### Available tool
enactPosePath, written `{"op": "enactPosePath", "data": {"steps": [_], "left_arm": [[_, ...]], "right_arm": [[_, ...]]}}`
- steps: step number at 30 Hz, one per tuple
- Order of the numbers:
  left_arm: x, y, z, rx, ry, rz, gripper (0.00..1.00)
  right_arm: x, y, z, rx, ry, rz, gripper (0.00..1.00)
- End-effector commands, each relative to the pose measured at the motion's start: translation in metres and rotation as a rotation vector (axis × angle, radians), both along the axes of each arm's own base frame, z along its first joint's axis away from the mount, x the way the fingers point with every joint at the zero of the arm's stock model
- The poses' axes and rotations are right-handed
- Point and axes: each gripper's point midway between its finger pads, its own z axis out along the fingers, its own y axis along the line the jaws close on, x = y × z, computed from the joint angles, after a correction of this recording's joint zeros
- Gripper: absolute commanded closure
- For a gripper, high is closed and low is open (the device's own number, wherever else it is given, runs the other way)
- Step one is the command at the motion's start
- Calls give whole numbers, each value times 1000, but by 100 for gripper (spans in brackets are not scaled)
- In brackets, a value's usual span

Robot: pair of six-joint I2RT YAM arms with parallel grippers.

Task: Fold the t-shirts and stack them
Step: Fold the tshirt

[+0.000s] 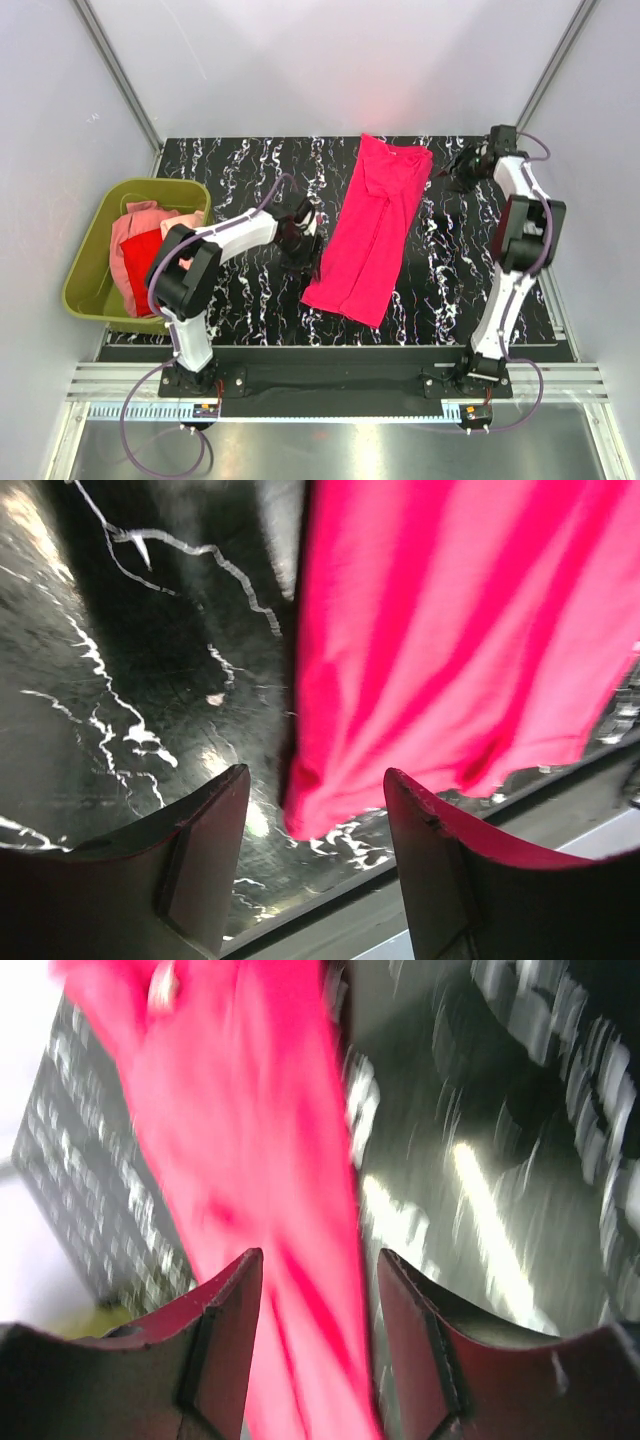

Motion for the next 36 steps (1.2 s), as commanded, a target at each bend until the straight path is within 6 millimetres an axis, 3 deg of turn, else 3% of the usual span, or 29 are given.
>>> {"op": "enactPosePath", "data": {"steps": [1, 3, 4, 7, 8, 10, 11, 14, 18, 22, 25, 29, 33, 35, 36], "left_arm": [[-5, 2, -5, 6, -3, -38, 39], [-10, 5, -11, 5, -5, -26, 42], [-21, 11, -21, 18, 26, -27, 44], [-39, 15, -33, 0, 71, -13, 58], [-40, 10, -30, -38, 67, 2, 69], [-57, 13, -37, -46, 96, 14, 81], [-58, 11, -33, -65, 78, 36, 90], [-77, 12, -33, -67, 76, 70, 98], [-112, 13, -39, -65, 75, 111, 100], [-146, 3, -42, -97, 87, 129, 100], [-154, -10, -36, -161, 84, 161, 99], [-152, -9, -37, -128, 58, 172, 98], [-149, -8, -35, -109, 46, 189, 89], [-148, -5, -31, -94, 39, 206, 81], [-146, -7, -28, -97, 30, 212, 66]], "right_arm": [[-48, 35, 56, 10, -71, 70, 43], [-70, 45, 60, 1, -64, 78, 44], [-90, 57, 62, -5, -55, 100, 44], [-128, 83, 64, -20, -36, 146, 44], [-136, 89, 64, -26, -37, 157, 44], [-151, 96, 60, -47, -29, 169, 44], [-157, 108, 59, -48, -26, 195, 44], [-169, 130, 57, -21, -31, 229, 45], [-177, 154, 47, -46, -26, 285, 49], [-160, 156, 31, -93, -29, 300, 50], [-127, 155, 33, -140, -65, 306, 49], [-84, 162, 30, -148, -82, 264, 60], [-47, 177, 11, -217, -72, 271, 64], [-46, 182, -6, -234, -16, 286, 65], [-37, 184, -19, -240, 5, 290, 65]]}}
